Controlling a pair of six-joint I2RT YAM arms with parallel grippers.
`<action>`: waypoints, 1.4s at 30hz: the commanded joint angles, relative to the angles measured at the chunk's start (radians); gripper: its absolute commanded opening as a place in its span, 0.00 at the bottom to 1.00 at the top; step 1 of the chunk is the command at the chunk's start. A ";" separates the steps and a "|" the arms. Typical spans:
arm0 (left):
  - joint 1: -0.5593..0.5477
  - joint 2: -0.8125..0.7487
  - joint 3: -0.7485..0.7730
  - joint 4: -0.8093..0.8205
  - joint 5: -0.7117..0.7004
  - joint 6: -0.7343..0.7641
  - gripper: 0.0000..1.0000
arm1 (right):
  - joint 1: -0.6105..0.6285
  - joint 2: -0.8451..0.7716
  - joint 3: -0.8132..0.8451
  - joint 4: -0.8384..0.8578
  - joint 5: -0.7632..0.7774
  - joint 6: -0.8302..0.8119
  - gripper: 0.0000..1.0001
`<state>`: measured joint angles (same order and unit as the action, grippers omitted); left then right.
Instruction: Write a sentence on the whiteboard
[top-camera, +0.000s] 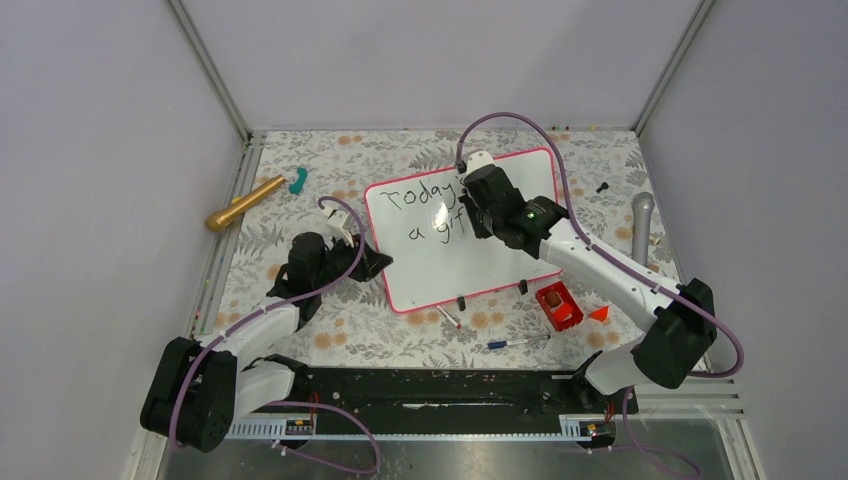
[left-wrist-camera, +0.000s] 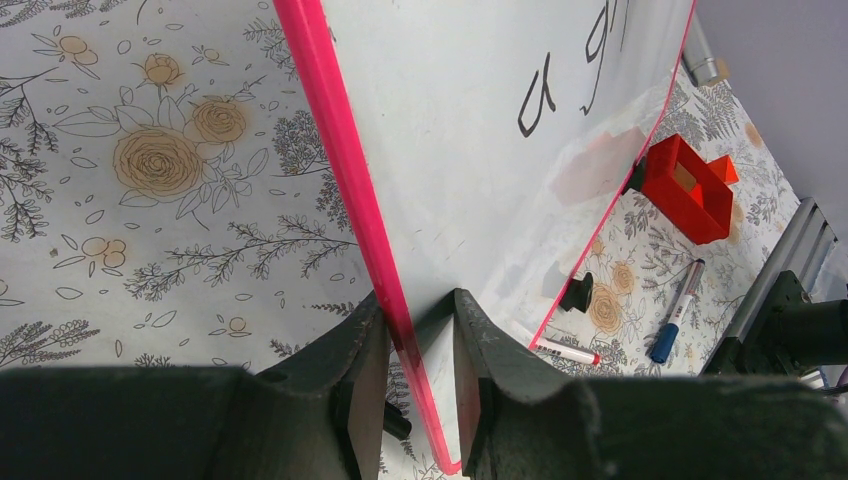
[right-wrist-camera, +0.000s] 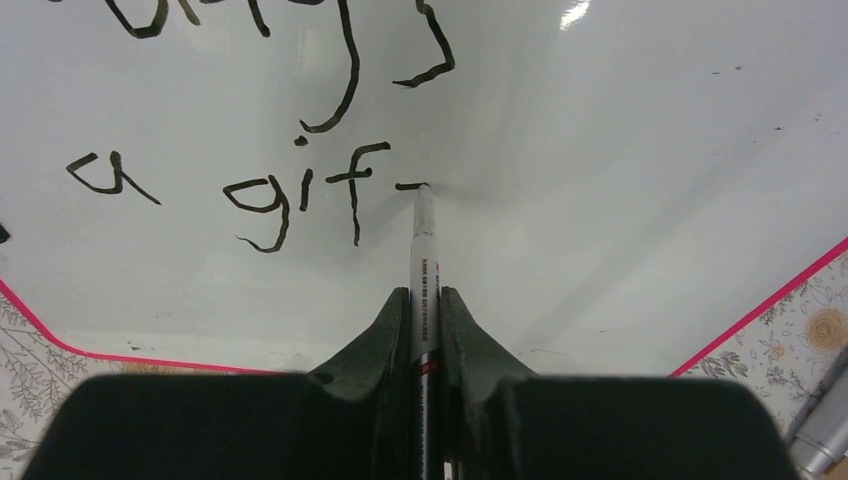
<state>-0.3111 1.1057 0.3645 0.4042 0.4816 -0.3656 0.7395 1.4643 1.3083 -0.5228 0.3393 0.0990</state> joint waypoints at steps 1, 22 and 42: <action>0.002 -0.016 0.010 0.018 -0.056 0.060 0.13 | -0.011 -0.001 0.006 0.004 0.080 0.006 0.00; -0.001 -0.015 0.010 0.020 -0.052 0.059 0.13 | -0.013 -0.062 0.025 0.044 0.022 0.002 0.00; 0.000 -0.018 0.008 0.018 -0.052 0.058 0.13 | -0.013 0.012 0.078 0.038 0.003 0.002 0.00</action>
<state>-0.3119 1.1004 0.3645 0.4011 0.4820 -0.3649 0.7357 1.4693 1.3434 -0.5049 0.3466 0.0994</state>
